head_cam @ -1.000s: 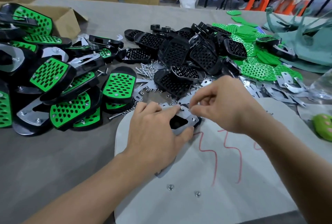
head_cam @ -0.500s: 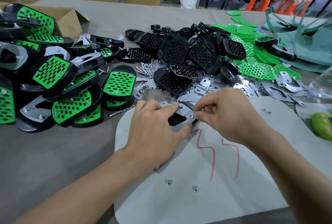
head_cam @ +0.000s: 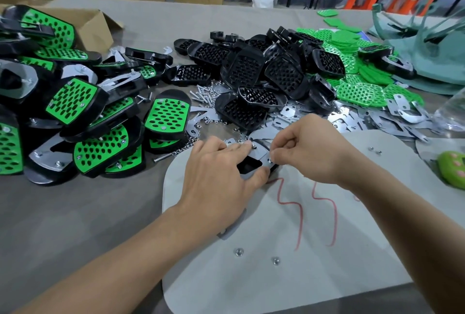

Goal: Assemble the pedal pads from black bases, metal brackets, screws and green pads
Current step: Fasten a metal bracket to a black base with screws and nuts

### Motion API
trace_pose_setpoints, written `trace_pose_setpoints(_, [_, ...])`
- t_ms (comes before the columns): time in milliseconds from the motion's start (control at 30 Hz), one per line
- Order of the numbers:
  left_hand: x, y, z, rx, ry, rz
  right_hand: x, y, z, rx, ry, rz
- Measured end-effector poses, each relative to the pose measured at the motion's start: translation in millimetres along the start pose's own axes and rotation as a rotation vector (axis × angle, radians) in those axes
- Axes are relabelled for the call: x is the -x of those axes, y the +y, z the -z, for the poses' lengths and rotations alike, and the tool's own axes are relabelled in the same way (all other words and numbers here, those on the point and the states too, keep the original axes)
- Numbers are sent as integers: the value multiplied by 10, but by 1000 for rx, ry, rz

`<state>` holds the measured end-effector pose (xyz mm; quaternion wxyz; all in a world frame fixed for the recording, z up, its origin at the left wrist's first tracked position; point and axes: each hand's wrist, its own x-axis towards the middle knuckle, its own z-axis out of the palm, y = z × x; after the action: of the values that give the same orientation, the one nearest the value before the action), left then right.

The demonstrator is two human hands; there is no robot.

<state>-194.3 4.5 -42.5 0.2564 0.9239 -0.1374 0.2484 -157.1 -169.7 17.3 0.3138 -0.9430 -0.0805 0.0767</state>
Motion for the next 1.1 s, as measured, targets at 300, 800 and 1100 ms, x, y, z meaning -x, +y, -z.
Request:
trace_pose_setpoints(300, [1,5,-2,30,22,16,130,-85,-219,111,216,-75])
trace_pose_setpoints(800, [-14,-20,13,72,17,138,156,94,-271,6,247,48])
trace_pose_setpoints(1100, [-2,-46,31,17,-94,181,248,98,-261,263,279,288])
